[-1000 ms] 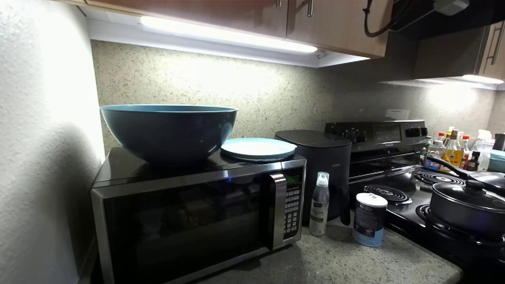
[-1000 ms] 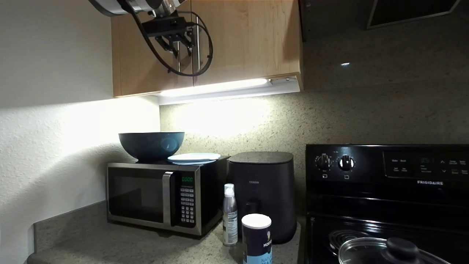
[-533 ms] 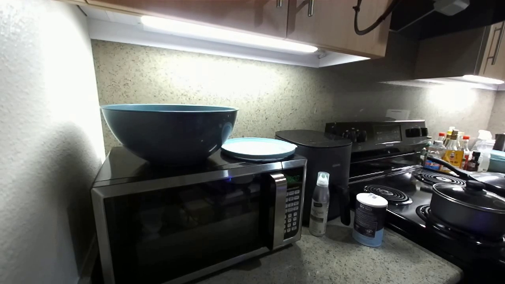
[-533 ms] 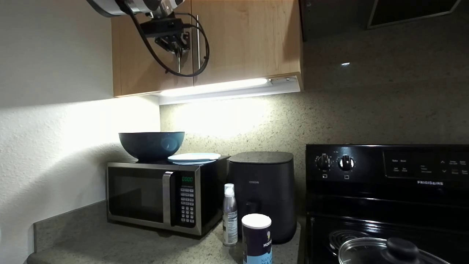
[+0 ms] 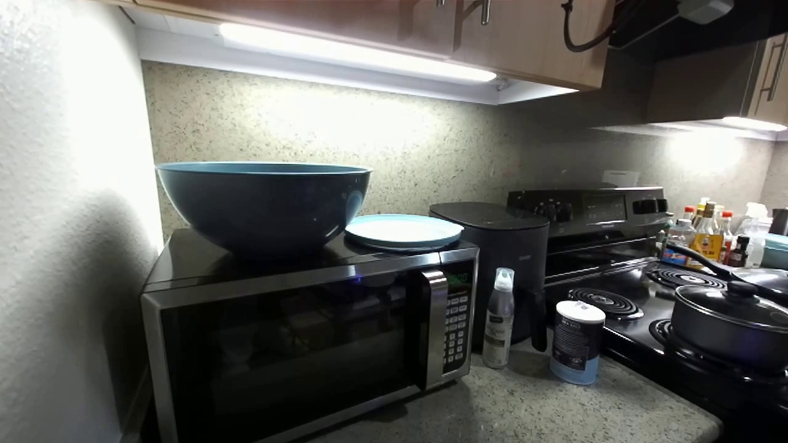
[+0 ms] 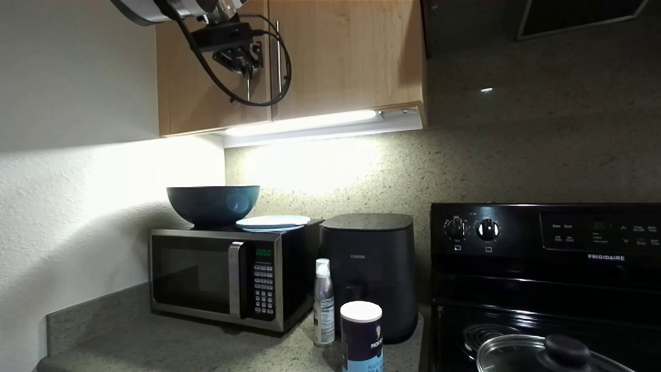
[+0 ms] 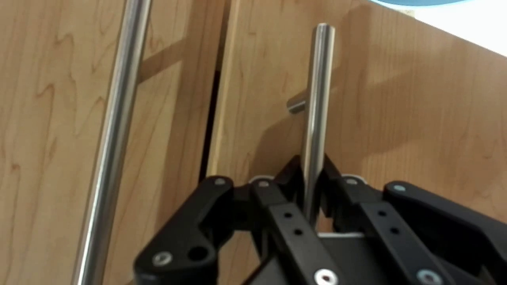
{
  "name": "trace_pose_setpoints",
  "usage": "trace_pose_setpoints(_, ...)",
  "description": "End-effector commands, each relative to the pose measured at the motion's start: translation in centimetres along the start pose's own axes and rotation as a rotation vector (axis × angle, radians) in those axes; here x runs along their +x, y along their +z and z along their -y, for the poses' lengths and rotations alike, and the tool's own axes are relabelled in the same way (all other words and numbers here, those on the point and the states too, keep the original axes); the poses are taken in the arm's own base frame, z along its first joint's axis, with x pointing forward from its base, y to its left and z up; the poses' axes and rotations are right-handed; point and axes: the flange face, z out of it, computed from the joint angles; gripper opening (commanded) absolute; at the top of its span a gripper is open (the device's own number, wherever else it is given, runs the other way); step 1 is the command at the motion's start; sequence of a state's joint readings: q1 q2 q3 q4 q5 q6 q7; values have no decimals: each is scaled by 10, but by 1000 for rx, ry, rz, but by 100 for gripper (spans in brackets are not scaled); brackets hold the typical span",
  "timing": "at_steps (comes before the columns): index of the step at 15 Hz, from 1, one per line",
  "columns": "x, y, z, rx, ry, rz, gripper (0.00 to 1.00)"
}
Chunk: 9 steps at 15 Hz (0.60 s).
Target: Open the top left cabinet door
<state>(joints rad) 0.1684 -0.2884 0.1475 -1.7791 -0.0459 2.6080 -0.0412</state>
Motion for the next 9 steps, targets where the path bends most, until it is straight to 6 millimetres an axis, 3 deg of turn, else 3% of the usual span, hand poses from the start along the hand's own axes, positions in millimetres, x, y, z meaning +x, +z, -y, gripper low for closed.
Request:
trace_pose_setpoints(1, -15, -69, 28, -71, -16, -153, 7)
trace_pose_setpoints(4, -30, -89, 37, -83, 41, -177, 7)
trace_pose_setpoints(5, -29, -36, 29, -50, 24, -96, 7)
trace_pose_setpoints(9, -29, -34, 28, -50, 33, -93, 11)
